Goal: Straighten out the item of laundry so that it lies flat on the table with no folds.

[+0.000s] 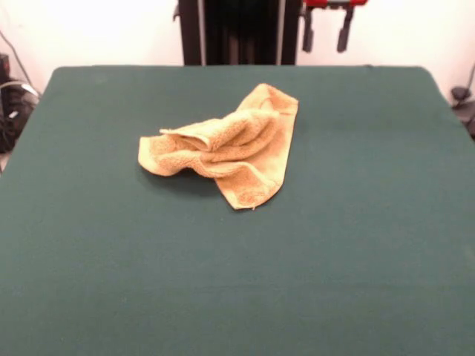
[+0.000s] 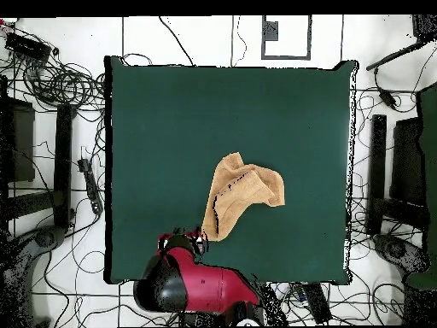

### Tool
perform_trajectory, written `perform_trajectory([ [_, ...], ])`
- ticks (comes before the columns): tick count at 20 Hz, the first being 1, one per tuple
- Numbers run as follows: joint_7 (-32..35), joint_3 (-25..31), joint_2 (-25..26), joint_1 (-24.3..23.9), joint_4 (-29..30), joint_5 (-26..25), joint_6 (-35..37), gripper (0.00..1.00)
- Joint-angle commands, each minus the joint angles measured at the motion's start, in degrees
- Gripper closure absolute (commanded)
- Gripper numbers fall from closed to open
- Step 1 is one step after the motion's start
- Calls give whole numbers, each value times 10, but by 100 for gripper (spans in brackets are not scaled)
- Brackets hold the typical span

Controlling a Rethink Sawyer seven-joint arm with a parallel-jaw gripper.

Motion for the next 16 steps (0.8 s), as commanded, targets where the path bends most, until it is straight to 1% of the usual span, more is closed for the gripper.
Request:
perform_trajectory([
  [1, 134, 15, 81, -5, -7, 6, -62, 0],
  [4, 128, 22, 115, -17, -21, -3, -87, 0],
  [7, 127, 12, 126, -18, -24, -3, -104, 0],
  [9, 118, -3, 112, -15, -26, 1, -99, 0],
  [11, 108, -22, 82, -8, -25, 7, -79, 0],
  [13, 97, -24, 65, -13, -33, 8, -55, 0],
  [16, 89, -19, 57, -21, -46, 8, -34, 0],
])
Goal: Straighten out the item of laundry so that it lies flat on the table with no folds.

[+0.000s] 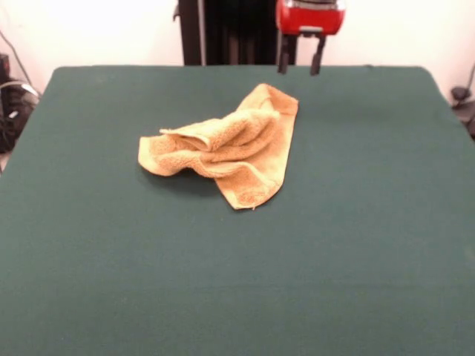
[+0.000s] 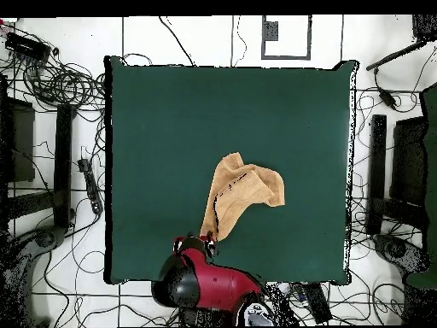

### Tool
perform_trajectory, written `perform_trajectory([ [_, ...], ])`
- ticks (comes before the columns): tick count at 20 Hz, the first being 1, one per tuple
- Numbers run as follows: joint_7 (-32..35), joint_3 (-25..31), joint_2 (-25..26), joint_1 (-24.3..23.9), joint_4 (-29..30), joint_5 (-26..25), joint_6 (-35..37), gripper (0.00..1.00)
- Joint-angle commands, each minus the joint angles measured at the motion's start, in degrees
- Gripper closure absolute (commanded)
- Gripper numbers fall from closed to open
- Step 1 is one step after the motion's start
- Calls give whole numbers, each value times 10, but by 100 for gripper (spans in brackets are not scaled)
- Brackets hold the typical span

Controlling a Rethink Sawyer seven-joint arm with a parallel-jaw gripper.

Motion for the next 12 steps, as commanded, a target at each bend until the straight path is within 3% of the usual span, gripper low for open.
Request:
perform_trajectory([
  [1, 86, 2, -30, -3, -49, 8, 34, 0],
  [6, 79, -2, -25, 0, -71, 13, 45, 0],
  [12, 75, 6, 27, -8, -122, 14, 26, 0],
])
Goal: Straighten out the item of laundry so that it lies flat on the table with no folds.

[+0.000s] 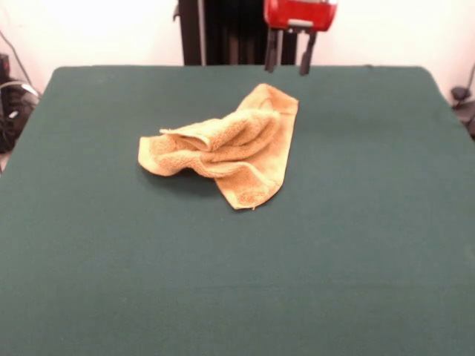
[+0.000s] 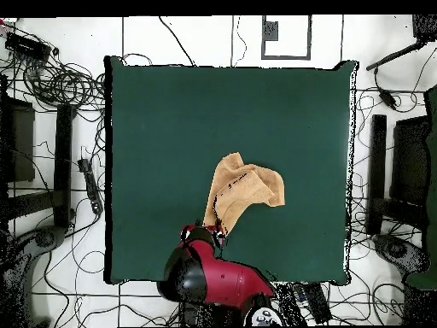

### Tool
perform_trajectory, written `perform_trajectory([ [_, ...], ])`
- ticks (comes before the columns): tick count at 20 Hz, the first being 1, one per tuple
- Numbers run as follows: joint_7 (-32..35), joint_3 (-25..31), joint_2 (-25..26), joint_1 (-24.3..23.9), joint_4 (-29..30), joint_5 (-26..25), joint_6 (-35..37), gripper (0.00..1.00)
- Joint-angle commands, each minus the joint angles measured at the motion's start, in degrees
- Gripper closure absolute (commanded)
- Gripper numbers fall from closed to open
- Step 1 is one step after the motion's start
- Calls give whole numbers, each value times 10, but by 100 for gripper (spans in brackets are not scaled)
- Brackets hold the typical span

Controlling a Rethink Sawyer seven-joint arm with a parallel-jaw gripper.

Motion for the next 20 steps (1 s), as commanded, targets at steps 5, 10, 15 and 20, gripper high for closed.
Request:
perform_trajectory([
  [5, 77, 42, 80, -22, -123, 10, 27, 0],
  [10, 71, 49, 88, -38, -142, -1, 37, 0],
  [15, 66, 47, 114, -43, -168, -6, 30, 0],
  [20, 77, 47, 138, -44, -176, -8, 7, 0],
])
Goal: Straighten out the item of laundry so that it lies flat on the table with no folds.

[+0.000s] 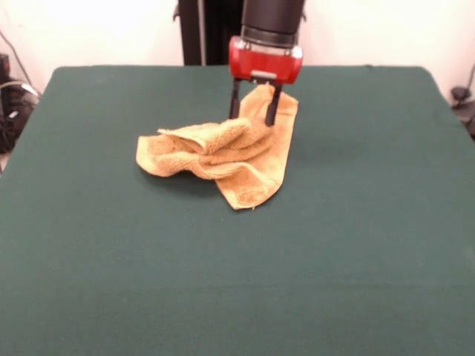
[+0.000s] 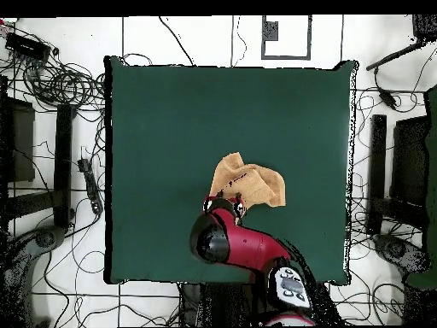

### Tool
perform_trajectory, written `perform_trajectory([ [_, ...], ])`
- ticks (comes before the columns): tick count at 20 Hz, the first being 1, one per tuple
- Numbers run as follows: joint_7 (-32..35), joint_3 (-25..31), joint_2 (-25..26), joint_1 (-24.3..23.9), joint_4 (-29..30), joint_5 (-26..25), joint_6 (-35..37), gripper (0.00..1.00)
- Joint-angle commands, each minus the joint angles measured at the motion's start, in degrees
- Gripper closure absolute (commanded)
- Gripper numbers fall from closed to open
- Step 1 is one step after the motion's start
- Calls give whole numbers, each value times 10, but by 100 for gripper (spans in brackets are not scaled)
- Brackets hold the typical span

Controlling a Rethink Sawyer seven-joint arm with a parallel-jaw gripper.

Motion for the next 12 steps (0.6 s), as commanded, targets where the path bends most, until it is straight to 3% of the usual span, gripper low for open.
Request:
perform_trajectory([
  [1, 80, 45, 45, 1, -58, -7, 4, 0],
  [12, 100, 38, 63, 10, -62, 4, -15, 0],
])
